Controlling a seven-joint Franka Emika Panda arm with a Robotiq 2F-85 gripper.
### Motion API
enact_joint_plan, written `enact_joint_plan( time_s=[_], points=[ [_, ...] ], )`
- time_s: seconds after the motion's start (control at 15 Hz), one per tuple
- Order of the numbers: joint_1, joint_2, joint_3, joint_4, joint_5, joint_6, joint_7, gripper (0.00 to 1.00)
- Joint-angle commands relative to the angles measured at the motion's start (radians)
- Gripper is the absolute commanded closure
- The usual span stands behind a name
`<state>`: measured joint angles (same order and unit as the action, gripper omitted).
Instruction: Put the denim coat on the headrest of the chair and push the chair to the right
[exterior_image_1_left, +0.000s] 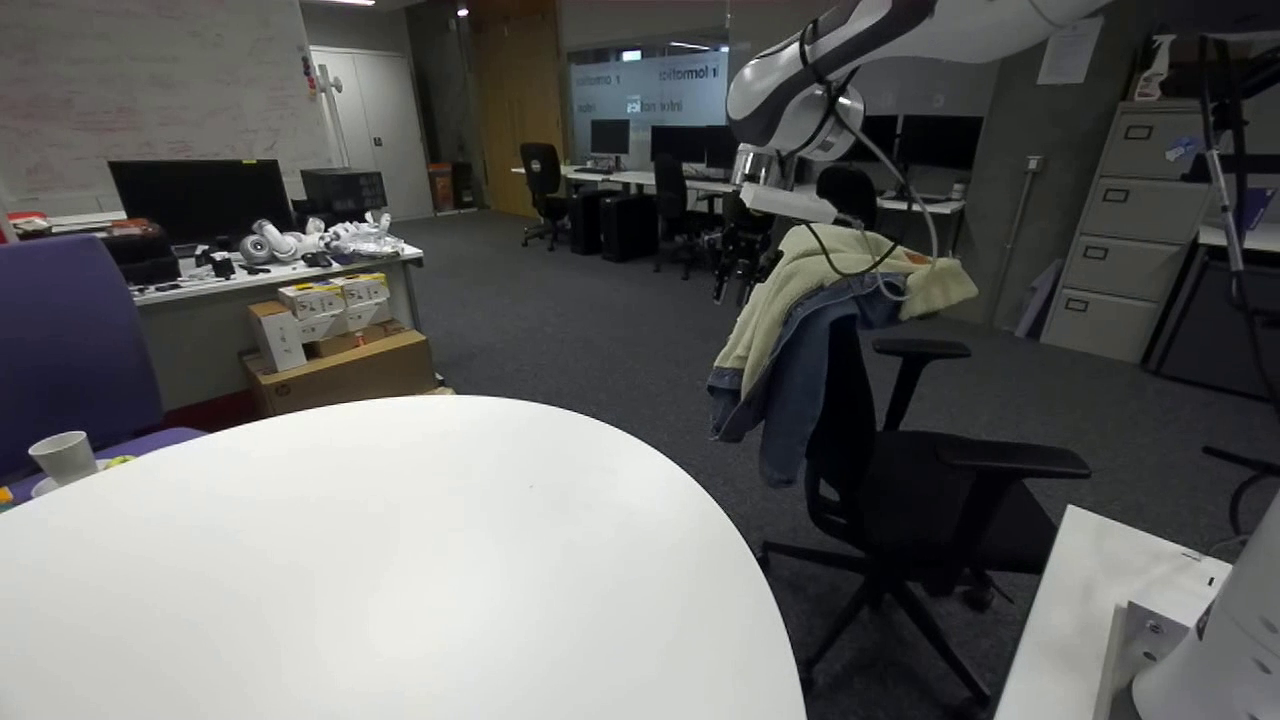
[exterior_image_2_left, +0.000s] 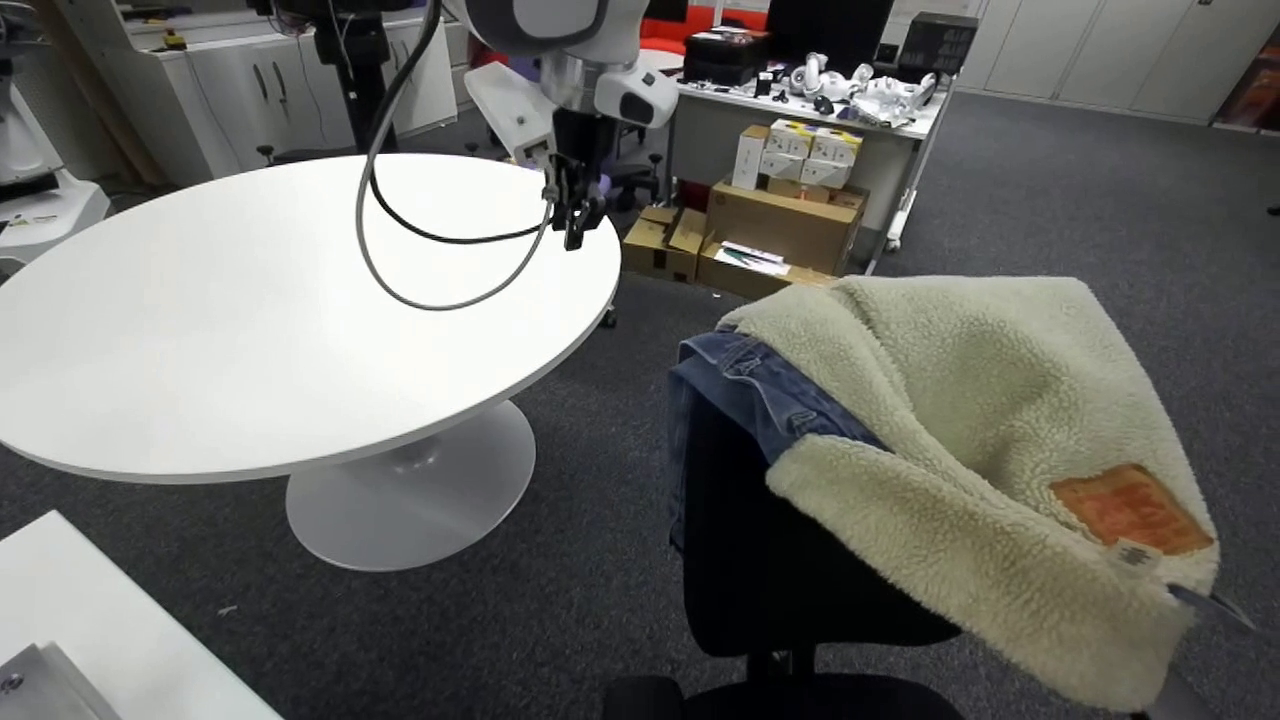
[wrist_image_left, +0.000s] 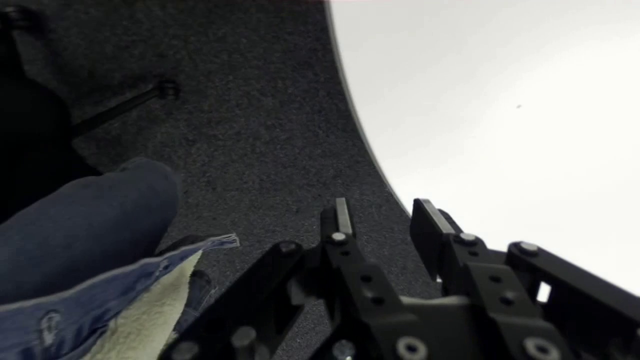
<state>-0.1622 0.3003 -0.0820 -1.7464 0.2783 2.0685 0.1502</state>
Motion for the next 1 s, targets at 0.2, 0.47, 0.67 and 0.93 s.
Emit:
enact_joint_plan(
  time_s=[0.2,0.47,0.67,0.93],
  points=[
    [0.039,-0.06,0.005,0.018,-0.194,-0.173,-0.171,0.85],
    [0.045,-0.059,0.022,0.031,-0.232,-0.228,-0.344,0.38],
    [0.052,-0.04,0.016,0.021,-0.188,-0.192,-0.213,0.36],
    [0.049,-0.03,0.019,0.02,-0.201,-0.193,-0.228,0.36]
  ],
)
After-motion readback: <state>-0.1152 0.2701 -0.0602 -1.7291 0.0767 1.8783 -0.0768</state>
